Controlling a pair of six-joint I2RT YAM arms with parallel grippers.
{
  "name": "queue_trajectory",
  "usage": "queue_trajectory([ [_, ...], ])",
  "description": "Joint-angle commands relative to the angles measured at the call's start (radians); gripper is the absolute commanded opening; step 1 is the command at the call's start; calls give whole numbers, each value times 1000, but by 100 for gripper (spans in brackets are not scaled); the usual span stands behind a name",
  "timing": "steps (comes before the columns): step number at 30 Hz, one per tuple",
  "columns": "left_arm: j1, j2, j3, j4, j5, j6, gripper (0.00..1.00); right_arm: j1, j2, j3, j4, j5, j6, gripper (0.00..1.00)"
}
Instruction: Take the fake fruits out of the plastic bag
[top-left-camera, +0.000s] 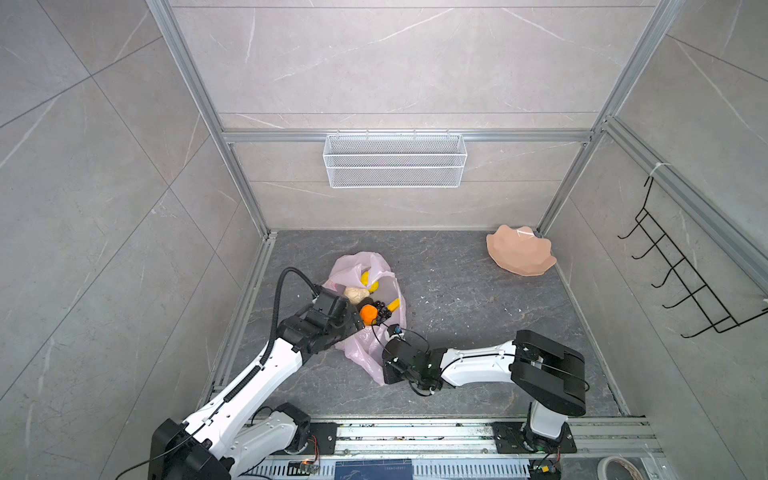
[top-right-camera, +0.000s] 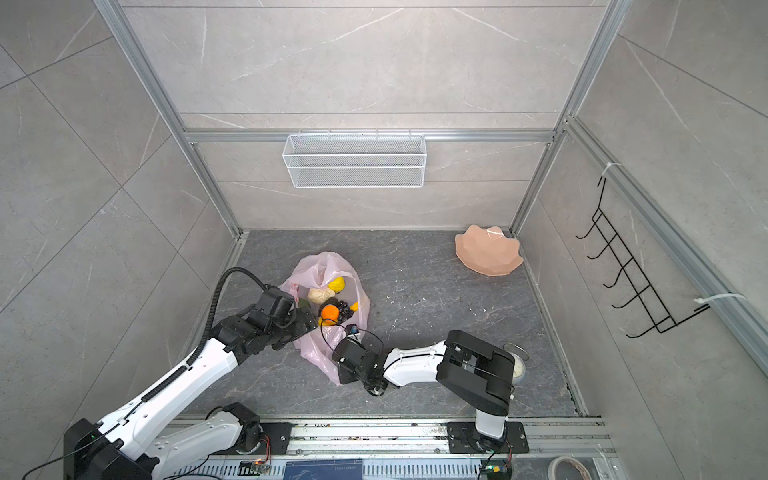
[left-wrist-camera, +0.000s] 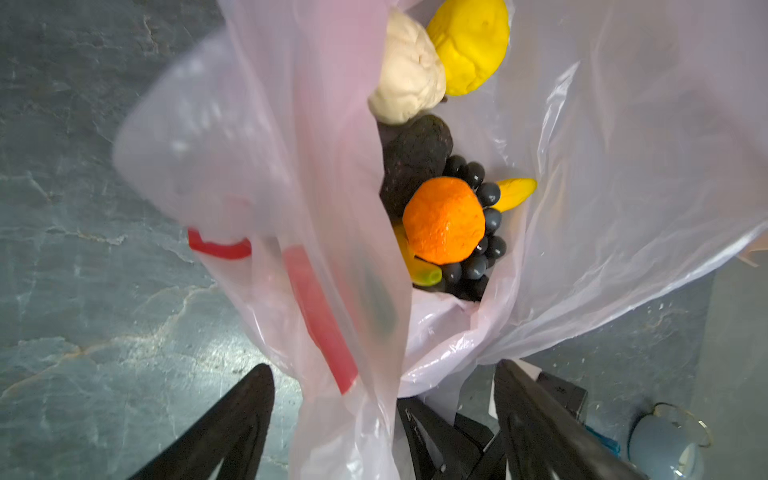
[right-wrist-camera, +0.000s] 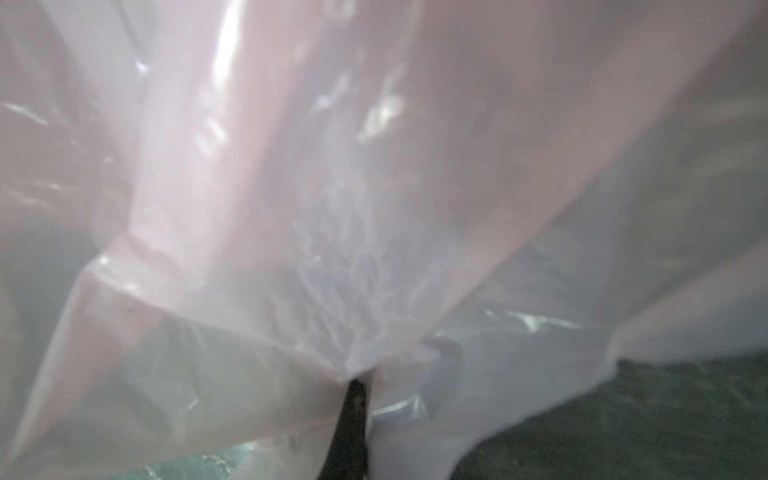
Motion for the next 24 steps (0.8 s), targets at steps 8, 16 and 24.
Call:
queue_trajectory([
  [8, 11, 101, -88, 38, -137, -132, 64, 23, -4, -20, -77, 44, -10, 1],
  [16, 22, 18, -224, 203, -108, -104, 31, 17, -57, -75, -78, 85, 19, 18],
  [24, 22, 11, -209, 259, -148, 58, 4, -58, -328, -131, -166, 110, -38, 61],
])
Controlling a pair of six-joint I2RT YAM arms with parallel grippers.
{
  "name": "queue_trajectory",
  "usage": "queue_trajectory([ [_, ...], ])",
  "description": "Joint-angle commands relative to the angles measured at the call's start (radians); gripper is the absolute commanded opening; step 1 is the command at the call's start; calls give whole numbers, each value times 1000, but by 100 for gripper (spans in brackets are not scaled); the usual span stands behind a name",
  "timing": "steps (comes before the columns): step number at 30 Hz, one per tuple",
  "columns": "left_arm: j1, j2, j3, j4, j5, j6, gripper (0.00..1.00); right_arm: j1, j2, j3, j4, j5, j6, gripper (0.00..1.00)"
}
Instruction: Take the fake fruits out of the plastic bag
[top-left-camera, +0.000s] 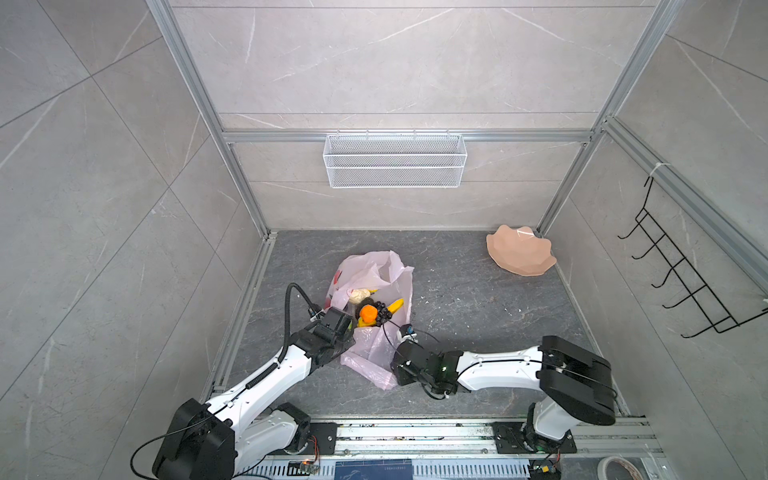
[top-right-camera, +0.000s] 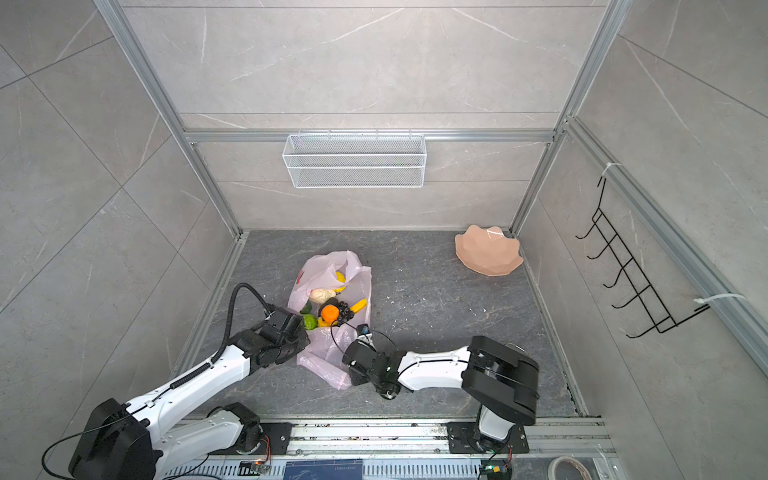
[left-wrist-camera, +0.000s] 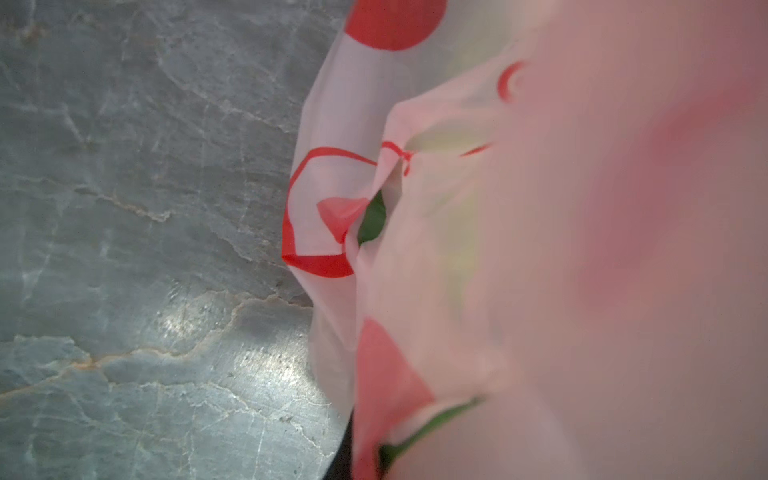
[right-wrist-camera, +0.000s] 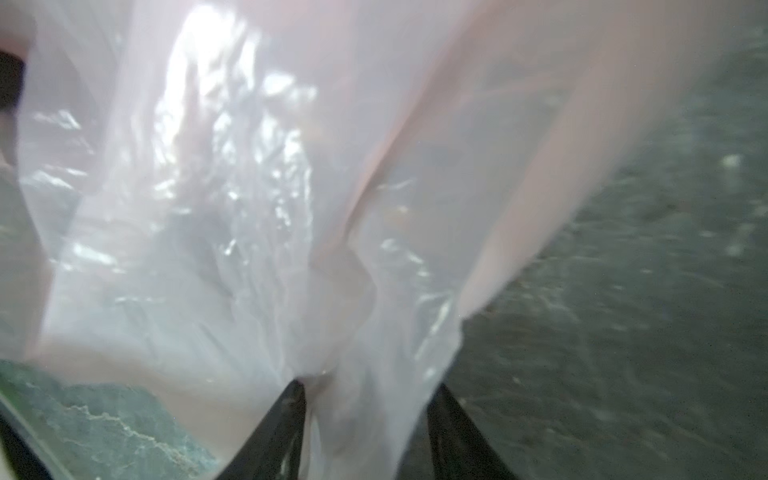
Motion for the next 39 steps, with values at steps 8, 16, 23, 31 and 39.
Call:
queue_trajectory([
  [8, 8, 5, 33, 92, -49, 177, 0, -55, -188, 235, -246, 67, -197, 64],
  [16, 10, -2, -5, 94, -94, 173, 0, -71, -91, 312, -274, 33, -171, 72],
  [23, 9, 45, -7, 139, -100, 218, 0, -70, -289, 84, -138, -54, -158, 87],
  [31, -6, 65, -4, 188, -96, 269, 0, -66, -298, 226, -246, -55, -226, 78],
  [39, -10, 1, -51, 188, -69, 216, 4, -101, 72, 478, -273, -137, -306, 78],
])
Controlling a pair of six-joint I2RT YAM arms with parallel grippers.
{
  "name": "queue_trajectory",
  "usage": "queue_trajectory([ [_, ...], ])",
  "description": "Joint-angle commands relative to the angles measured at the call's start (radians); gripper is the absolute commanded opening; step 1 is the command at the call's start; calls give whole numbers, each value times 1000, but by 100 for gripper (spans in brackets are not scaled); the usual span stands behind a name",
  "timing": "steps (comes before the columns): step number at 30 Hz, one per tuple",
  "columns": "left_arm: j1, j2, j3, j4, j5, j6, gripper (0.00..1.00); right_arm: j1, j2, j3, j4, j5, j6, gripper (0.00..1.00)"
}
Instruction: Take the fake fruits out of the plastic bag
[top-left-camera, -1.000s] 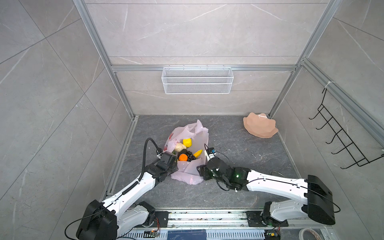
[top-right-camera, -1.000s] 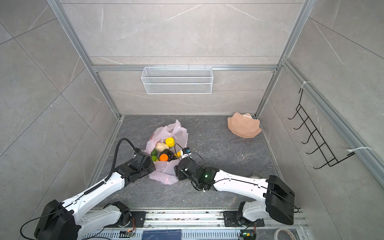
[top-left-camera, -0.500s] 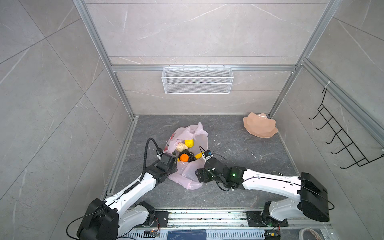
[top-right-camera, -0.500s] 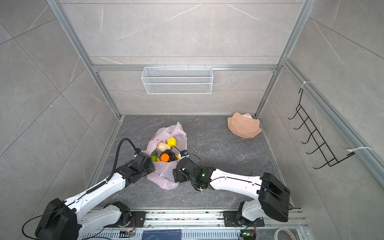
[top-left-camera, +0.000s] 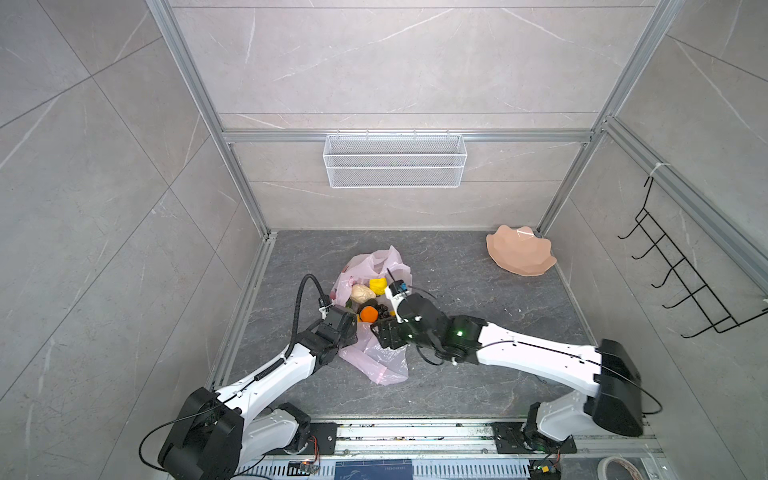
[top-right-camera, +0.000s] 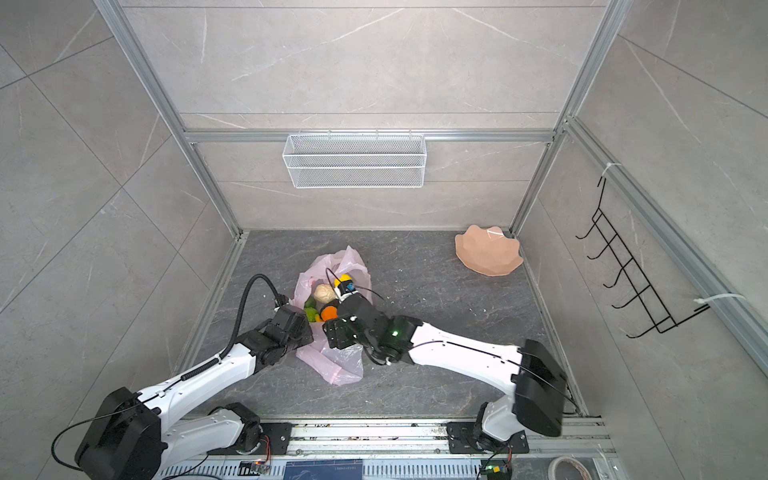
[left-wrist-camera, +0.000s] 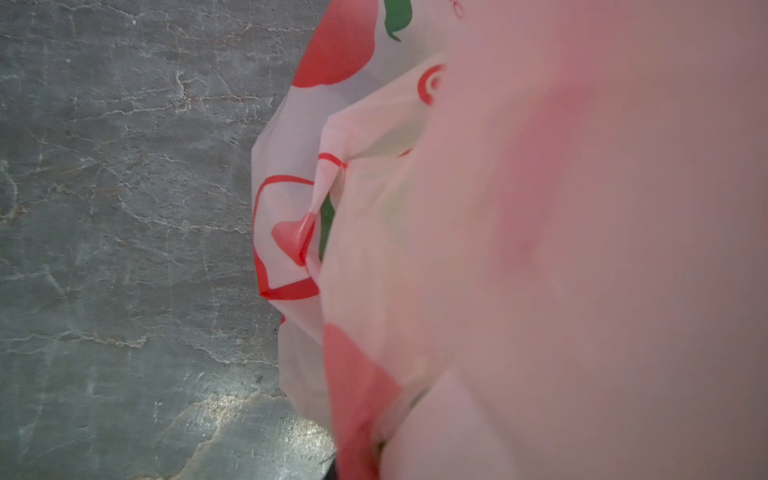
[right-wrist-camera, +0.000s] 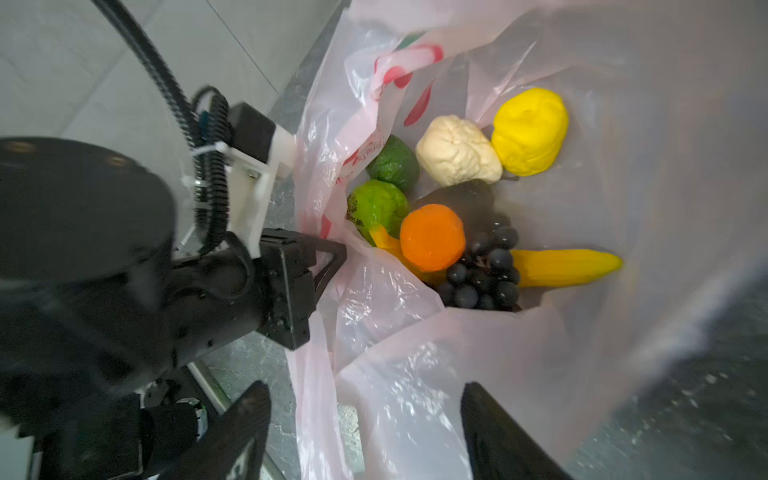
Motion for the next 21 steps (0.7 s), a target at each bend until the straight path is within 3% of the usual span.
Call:
queue_trajectory([
  [1, -3, -57, -19, 3, 5, -31, 5, -39, 120, 48, -46, -42, -64, 79],
  [6, -3, -114, -16, -101, -2, -116, 17, -68, 173, -22, 37, -56, -118, 82],
  [13, -2, -152, 43, -246, 100, -255, 48, 9, 145, -206, 204, -74, -82, 67],
  [21, -2, -184, 32, -159, 209, -317, 78, 86, 193, -262, 339, -20, -11, 64],
])
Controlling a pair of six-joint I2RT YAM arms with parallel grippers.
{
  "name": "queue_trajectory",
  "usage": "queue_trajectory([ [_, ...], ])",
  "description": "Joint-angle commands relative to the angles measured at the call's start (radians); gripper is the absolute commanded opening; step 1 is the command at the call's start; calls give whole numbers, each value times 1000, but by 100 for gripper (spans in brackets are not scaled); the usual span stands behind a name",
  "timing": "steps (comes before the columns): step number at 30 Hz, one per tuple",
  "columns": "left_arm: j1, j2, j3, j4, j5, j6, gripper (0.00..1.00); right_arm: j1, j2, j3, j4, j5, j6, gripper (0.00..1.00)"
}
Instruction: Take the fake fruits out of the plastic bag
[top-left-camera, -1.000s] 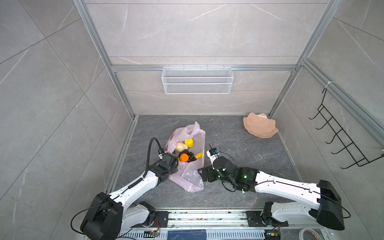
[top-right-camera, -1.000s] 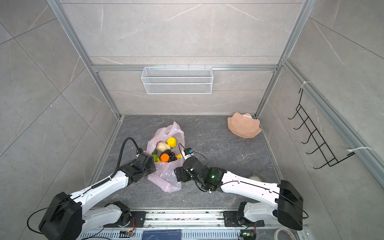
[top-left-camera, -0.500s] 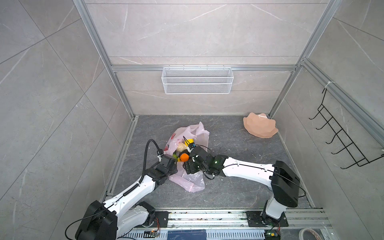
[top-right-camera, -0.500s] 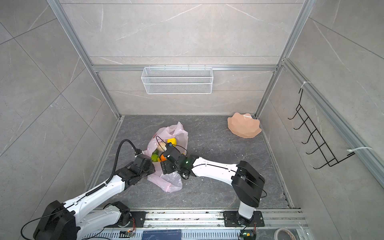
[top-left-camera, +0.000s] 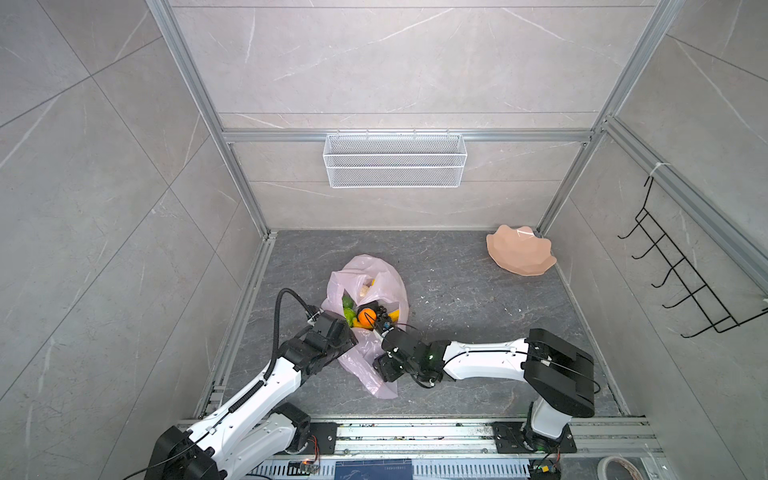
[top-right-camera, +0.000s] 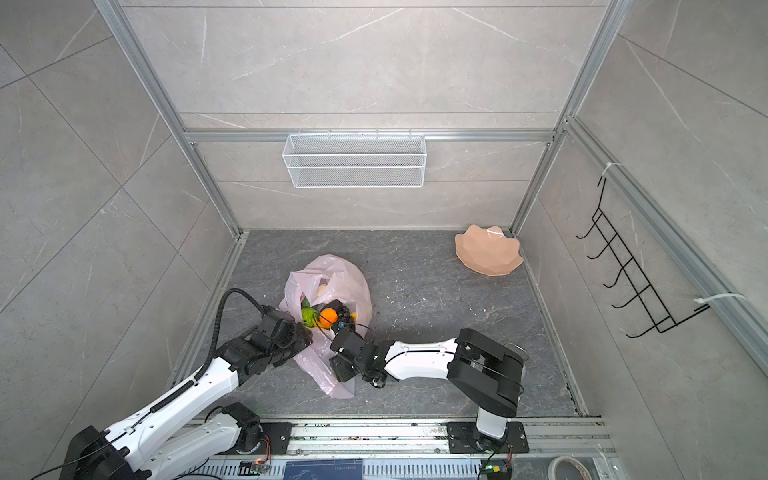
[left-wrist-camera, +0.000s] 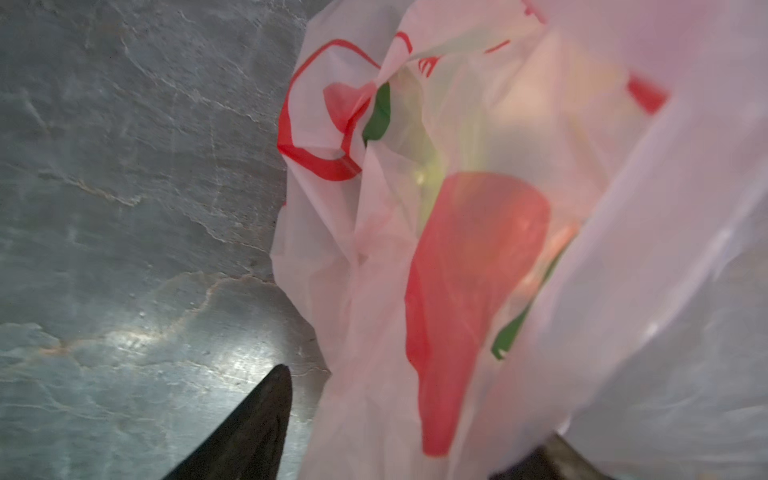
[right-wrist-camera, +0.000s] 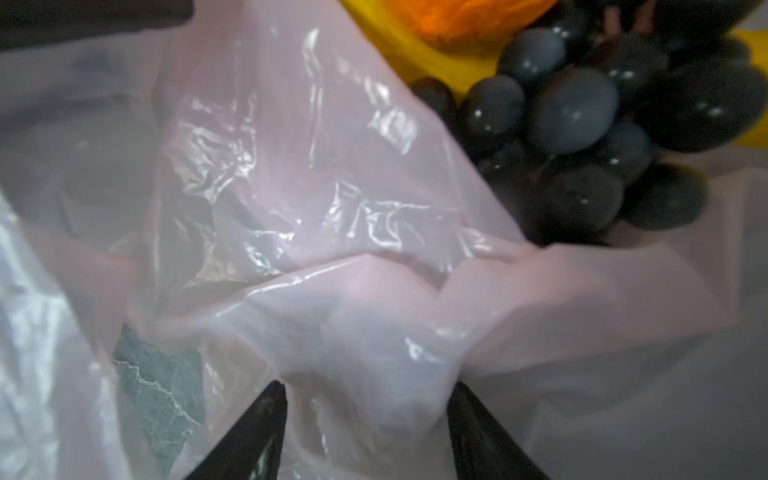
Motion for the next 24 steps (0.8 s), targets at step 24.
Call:
queue_trajectory([
  [24, 97, 188, -23, 233, 94, -4, 58, 82, 57, 5, 132, 73, 27, 62],
])
